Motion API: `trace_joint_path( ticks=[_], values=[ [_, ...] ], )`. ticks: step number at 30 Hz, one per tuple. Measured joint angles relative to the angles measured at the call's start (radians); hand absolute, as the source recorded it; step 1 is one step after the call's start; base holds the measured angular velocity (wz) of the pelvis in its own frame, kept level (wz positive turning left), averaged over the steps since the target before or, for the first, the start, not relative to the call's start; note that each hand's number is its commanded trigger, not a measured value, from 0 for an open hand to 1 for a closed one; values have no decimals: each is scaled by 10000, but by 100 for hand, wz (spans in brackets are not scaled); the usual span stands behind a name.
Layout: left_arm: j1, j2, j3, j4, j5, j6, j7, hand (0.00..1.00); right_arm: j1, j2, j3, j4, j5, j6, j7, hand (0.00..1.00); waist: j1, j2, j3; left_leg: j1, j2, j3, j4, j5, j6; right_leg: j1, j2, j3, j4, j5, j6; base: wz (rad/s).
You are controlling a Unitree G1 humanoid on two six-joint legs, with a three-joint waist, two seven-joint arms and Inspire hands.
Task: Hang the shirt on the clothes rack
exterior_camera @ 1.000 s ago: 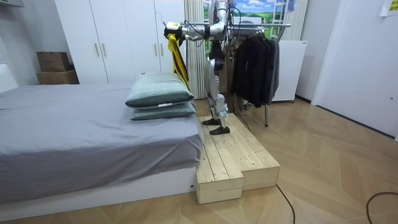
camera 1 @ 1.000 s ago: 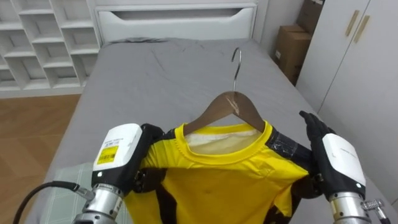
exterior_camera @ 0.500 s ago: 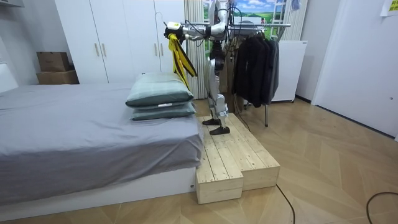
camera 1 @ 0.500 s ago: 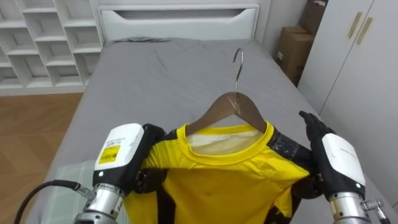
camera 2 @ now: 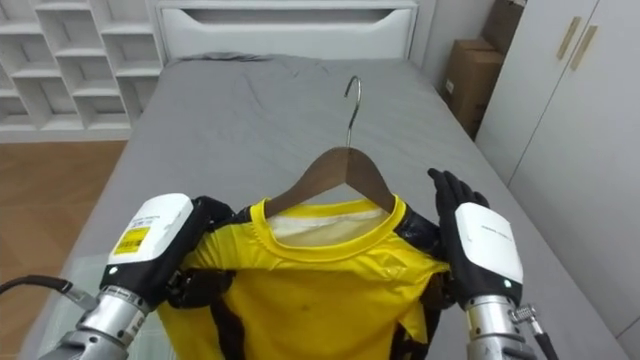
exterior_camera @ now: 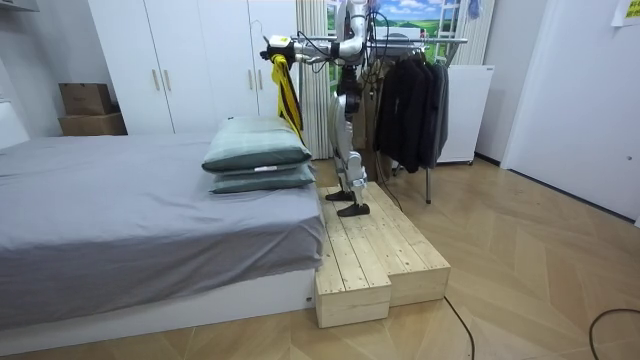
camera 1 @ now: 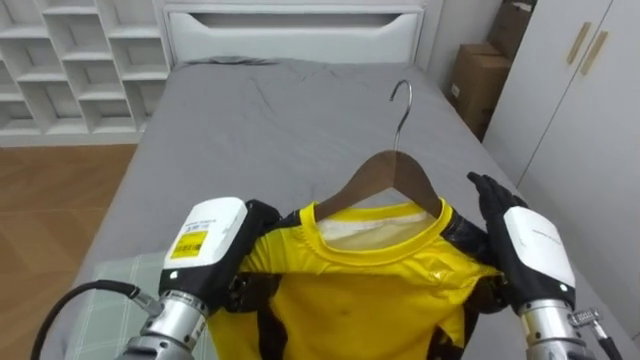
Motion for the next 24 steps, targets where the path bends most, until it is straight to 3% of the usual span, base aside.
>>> trace_joint_path(
  ticks=[6,11,21,22,23,24],
  values=[
    [0,52,-120,0,1,8,-220,100,-13,-9,313,109,-132,58,298,0,268,-47,0,4,-11,20,-1,0,0,-2,-8,19,9,0,1,0],
    [7,23,-134,-16,123,13,-378,100,-520,-21,442,552,-261,82,711,0,412,-63,-3,-20,-9,-17,26,-1,0,14,-15,-19,7,2,1,1],
    [7,40,-217,-210,436,29,-682,100,-1193,-98,673,1618,-454,89,985,0,408,-175,0,-137,-30,-166,48,-2,0,9,-49,-159,-13,-3,6,4],
    [7,37,-267,-248,509,35,-691,100,-1338,-97,673,1845,-446,100,1019,6,418,-188,7,-150,-44,-238,50,-2,0,7,-59,-174,-17,-8,13,8],
    [6,13,-312,-271,514,57,-726,100,-1562,-78,679,2212,-446,101,1065,22,424,-187,7,-148,-54,-253,51,-1,1,9,-67,-173,-17,-13,21,5],
    [6,1,-316,-300,514,61,-761,100,-1678,-64,680,2392,-448,102,1093,54,424,-188,7,-148,-58,-261,51,-1,1,10,-71,-175,-17,-15,24,0]
  ],
)
